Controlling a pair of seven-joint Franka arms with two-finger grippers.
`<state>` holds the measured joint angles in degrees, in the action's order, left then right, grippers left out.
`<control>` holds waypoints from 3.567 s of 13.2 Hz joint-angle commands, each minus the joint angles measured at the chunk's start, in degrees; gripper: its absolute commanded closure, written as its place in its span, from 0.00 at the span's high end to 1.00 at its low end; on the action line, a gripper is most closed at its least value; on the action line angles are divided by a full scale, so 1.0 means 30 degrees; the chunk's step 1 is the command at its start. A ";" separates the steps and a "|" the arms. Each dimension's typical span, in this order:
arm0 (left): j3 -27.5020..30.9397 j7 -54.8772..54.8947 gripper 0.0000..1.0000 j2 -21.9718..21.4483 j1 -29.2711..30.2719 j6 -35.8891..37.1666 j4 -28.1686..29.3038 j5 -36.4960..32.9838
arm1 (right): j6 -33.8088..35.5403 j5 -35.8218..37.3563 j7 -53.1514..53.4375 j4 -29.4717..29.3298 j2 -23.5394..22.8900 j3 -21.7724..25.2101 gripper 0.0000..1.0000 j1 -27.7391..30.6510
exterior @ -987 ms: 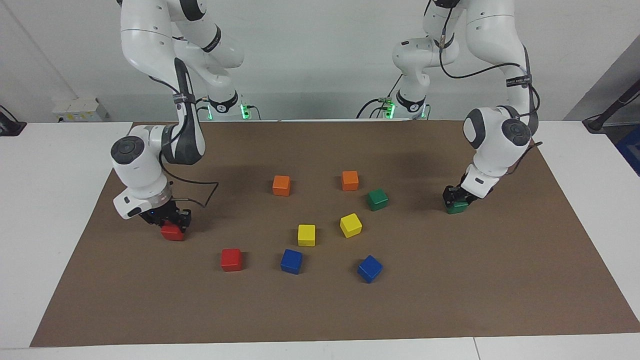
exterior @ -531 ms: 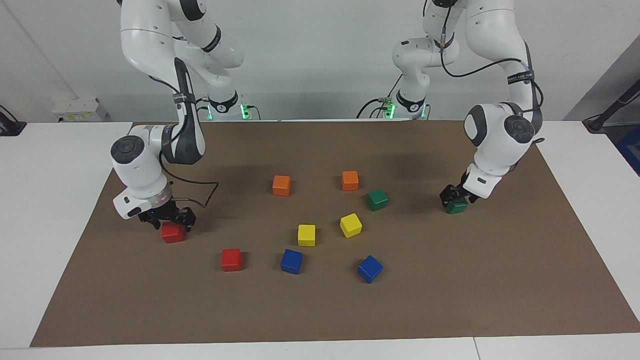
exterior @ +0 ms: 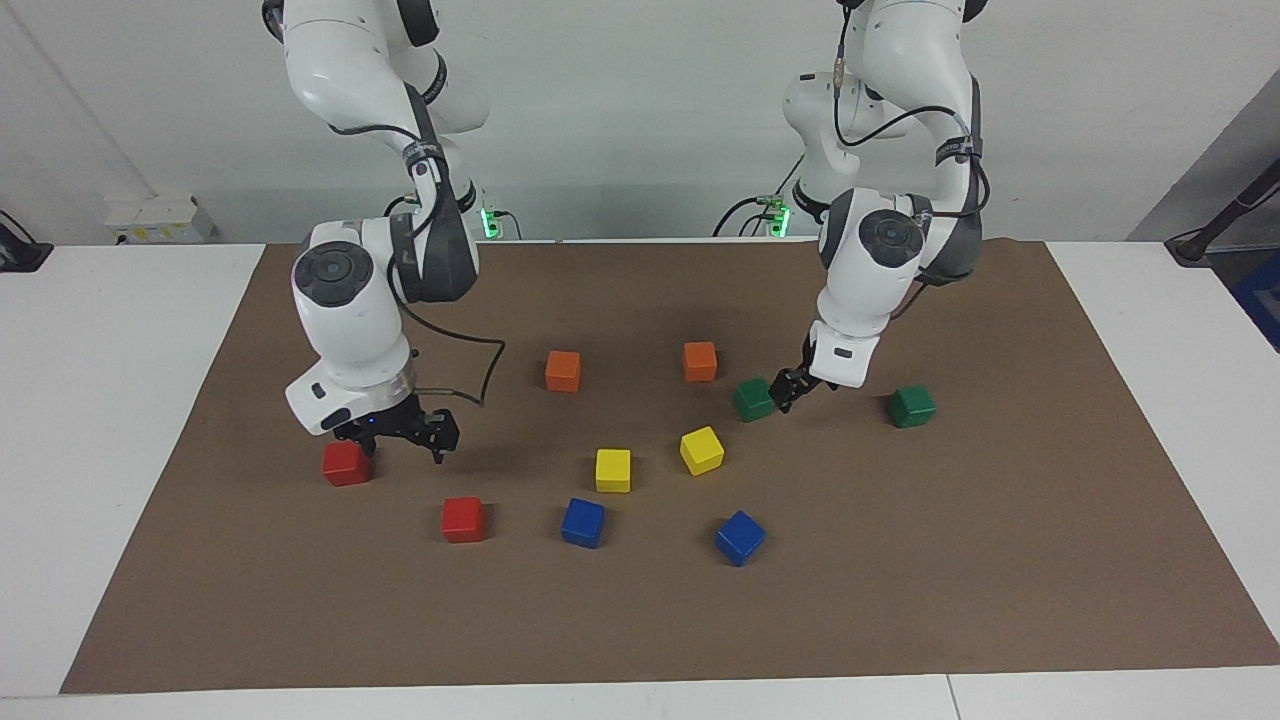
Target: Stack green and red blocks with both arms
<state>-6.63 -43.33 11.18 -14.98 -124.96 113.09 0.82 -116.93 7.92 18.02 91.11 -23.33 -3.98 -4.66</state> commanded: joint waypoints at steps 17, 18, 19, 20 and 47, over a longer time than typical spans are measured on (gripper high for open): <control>0.0335 0.1495 0.96 0.1314 -0.2067 -0.2936 0.1796 -0.0098 | -0.2538 0.1604 -0.2109 -0.1484 -0.4235 -0.1660 1.00 0.0439; 0.0335 0.1350 0.91 0.1314 -0.2096 -0.2936 0.1825 -0.0098 | -0.2654 0.1667 -0.2284 -0.1425 -0.4235 -0.1660 1.00 0.0499; 0.0364 0.1261 0.65 0.1314 -0.2125 -0.2878 0.1825 -0.0098 | -0.2627 0.1667 -0.2286 -0.1425 -0.4235 -0.1660 1.00 0.0500; 0.0335 0.1144 0.07 0.1285 -0.2126 -0.2703 0.1767 -0.0098 | -0.2713 0.1667 -0.2286 -0.1396 -0.4235 -0.1660 0.99 0.0500; 0.0364 1.3389 0.00 -0.0943 0.6547 0.0961 0.0595 -0.0040 | -0.2388 -0.0177 -1.0690 0.5280 0.2443 -0.1748 0.00 0.6006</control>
<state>-5.04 -4.11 8.36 4.17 -120.69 114.34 0.72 -120.02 9.22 -9.69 101.03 -19.16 -8.13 10.47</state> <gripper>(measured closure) 0.449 0.458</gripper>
